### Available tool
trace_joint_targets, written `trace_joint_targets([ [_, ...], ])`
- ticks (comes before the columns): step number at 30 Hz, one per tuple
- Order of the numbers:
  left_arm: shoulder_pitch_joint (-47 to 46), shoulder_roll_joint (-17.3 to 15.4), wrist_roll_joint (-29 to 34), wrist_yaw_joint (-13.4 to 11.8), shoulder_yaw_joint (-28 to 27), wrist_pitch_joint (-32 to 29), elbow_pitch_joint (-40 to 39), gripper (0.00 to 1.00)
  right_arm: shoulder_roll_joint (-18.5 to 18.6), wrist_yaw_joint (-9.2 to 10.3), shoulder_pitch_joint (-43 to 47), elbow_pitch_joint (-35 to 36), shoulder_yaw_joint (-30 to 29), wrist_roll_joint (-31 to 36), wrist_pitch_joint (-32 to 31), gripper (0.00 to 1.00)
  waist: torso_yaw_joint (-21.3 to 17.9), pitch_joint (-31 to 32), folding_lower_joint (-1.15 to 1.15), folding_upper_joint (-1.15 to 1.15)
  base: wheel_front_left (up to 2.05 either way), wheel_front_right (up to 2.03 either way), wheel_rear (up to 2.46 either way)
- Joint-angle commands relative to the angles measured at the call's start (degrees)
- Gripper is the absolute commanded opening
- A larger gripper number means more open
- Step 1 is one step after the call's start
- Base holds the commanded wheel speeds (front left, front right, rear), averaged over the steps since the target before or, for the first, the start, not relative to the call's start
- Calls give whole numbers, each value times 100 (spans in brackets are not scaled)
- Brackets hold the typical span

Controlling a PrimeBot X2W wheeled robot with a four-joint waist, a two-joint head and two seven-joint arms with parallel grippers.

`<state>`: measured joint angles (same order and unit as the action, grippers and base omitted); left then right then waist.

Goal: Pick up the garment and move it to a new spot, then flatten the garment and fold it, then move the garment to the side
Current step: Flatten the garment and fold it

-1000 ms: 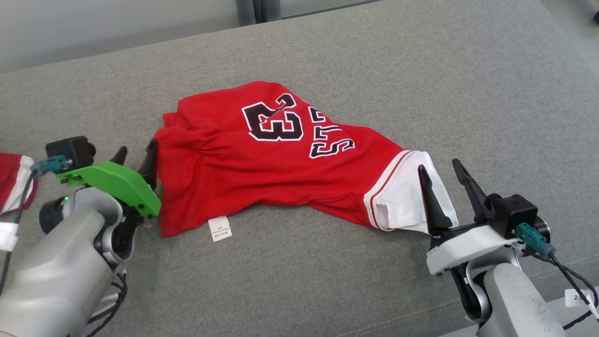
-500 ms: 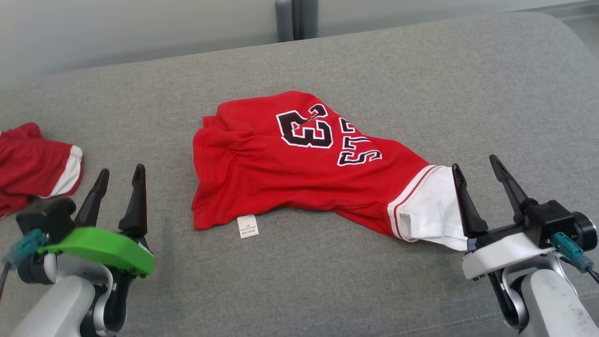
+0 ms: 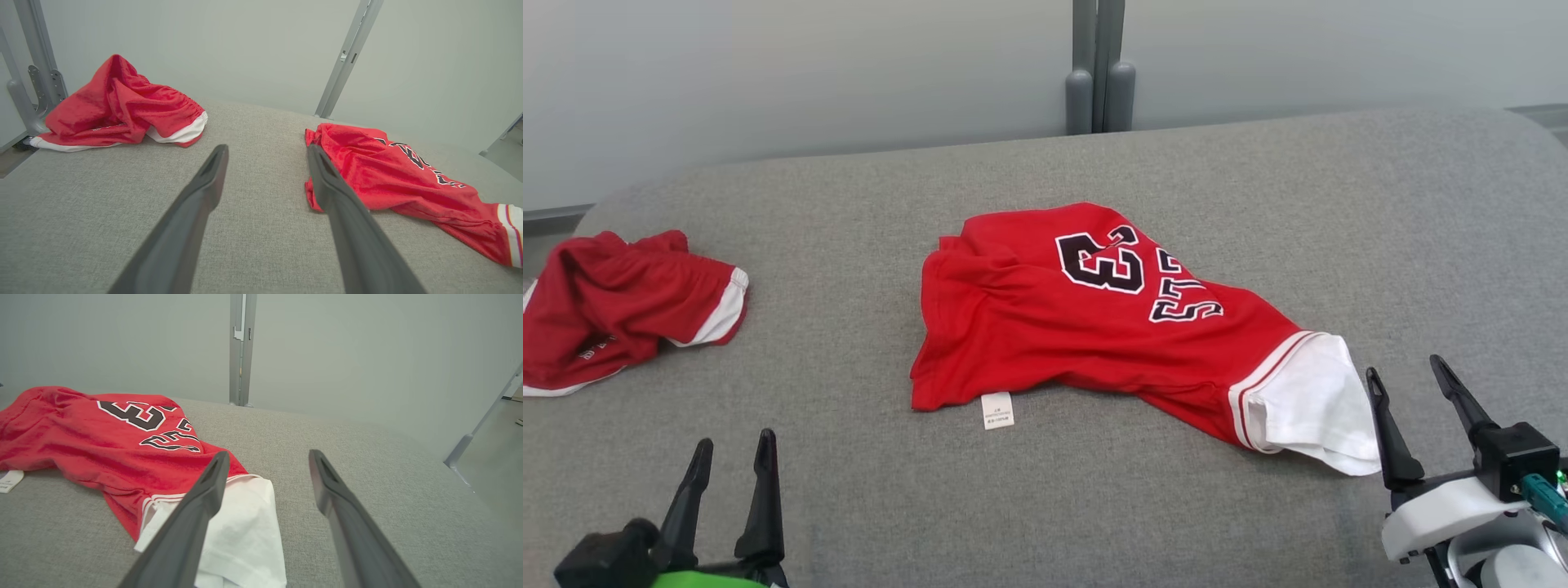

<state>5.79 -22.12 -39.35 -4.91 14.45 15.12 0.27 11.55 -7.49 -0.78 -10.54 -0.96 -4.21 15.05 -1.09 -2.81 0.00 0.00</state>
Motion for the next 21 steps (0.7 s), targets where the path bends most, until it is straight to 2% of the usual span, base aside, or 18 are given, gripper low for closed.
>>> trace_joint_targets([
  [1, 246, 138, 122, 131, -212, 1, 15, 100, -10, -1, 109, -31, -109, 18, 17, 100, 43, 201, 0, 0, 0, 0, 0],
  [12, 662, 605, 989, 851, -1067, 1, 400, 100, -218, -1, 91, -312, -183, 80, 17, 100, -4, 374, 0, 0, 0, 0, 0],
  [21, 608, 865, 1351, 1152, -1348, 0, 726, 100, -302, -1, 143, -286, -219, 45, 17, 100, 90, 396, 0, 0, 0, 0, 0],
])
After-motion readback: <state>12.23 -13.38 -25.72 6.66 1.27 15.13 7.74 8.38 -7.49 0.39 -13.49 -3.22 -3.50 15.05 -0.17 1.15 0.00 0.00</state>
